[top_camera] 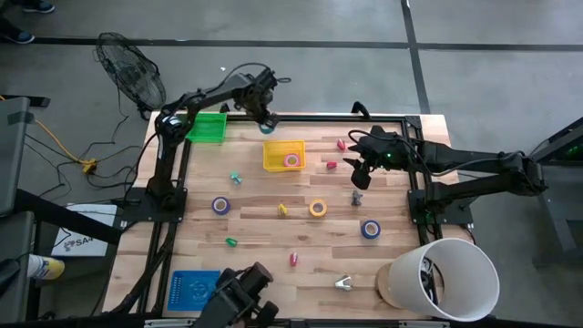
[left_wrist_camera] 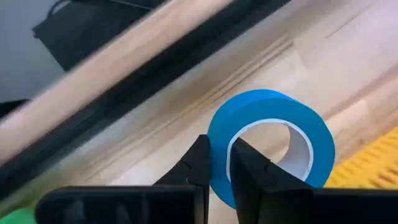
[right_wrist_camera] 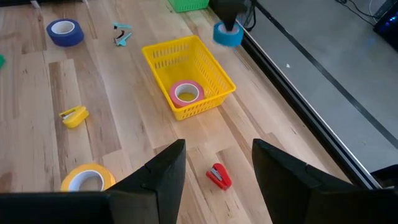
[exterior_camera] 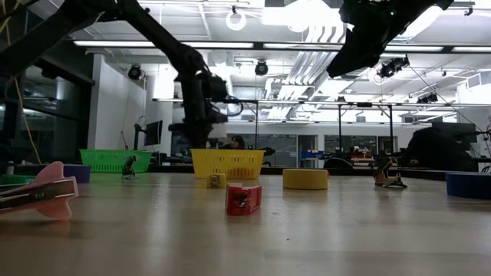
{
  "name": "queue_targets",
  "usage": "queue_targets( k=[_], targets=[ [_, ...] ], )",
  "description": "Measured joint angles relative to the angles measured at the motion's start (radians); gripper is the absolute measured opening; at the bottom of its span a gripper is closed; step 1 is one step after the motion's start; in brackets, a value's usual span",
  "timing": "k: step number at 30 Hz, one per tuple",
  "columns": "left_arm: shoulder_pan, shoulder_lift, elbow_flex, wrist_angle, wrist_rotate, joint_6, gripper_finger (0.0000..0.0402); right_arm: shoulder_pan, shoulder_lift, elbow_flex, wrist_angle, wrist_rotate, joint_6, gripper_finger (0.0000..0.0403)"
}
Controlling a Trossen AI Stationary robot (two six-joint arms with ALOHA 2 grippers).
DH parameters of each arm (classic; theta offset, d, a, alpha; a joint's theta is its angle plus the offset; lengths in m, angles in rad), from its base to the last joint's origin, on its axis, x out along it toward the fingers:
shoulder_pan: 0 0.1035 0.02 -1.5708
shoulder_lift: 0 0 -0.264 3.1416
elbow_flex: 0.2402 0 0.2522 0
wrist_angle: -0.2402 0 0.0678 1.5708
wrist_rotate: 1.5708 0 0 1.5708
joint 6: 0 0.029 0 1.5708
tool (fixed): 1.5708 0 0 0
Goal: Pick and place Stapler, Stapler remover, tape
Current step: Put the blue tape into the yellow bin
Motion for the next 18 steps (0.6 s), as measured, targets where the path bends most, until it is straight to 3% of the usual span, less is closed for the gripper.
queue_targets(
  k=[6, 12, 18],
  targets=[
    [-0.06, -0.006, 0.132, -0.167, 0.062, 0.125, 0.0029, 0.0, 0.0, 0.0, -0.002, 0.004, 0.0, 0.0176],
    [-0.198, -0.005, 0.159, -0.174, 0.003, 0.168, 0.0029, 0.0, 0.0, 0.0, -0.003, 0.008, 0.0, 0.0176],
    [-0.256, -0.004, 0.142, -0.189, -0.05, 0.156, 0.0029, 0.0, 0.0, 0.0, -0.007, 0.008, 0.004, 0.0176]
  ],
)
